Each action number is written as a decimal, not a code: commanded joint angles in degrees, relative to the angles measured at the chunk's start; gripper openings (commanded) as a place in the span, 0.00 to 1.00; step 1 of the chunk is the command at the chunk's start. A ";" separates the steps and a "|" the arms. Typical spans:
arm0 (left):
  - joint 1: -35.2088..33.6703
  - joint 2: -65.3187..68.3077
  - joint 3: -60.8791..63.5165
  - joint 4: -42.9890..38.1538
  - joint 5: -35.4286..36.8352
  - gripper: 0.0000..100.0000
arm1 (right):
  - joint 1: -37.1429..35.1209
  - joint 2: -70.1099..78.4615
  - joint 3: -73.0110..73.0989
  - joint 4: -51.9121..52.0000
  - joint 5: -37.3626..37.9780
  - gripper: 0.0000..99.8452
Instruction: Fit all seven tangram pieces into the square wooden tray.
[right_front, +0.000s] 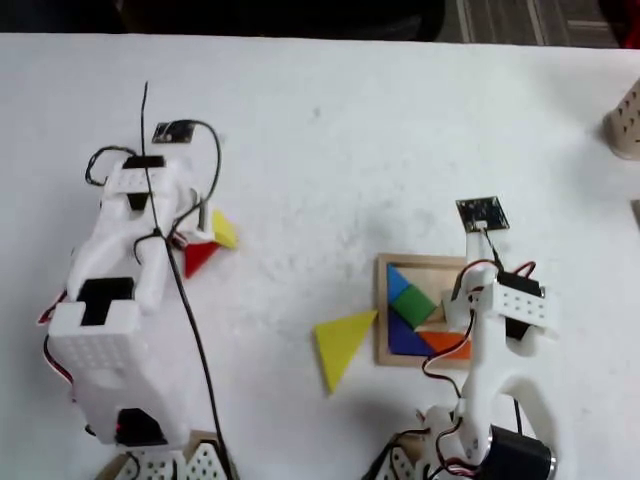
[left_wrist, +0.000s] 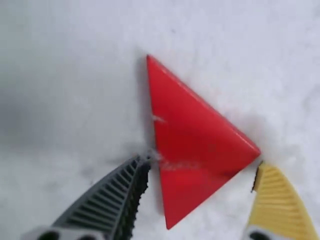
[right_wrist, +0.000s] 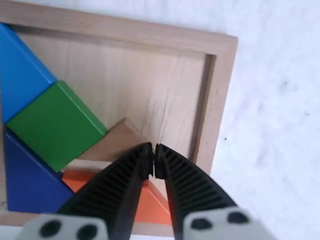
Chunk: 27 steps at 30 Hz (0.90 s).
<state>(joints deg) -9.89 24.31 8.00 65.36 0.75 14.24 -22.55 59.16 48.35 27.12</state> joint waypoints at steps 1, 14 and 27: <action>-0.22 -0.22 -3.43 -2.55 0.44 0.35 | -1.10 -0.04 0.44 0.84 0.62 0.02; 0.66 -0.22 -3.78 -7.38 0.00 0.35 | -1.10 -0.13 0.44 0.84 0.62 0.02; 0.84 2.15 -3.43 -5.10 -1.93 0.24 | -1.10 -0.13 0.44 0.84 0.62 0.02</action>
<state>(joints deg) -9.89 26.33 6.86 58.95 0.75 14.24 -22.55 59.16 48.35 27.12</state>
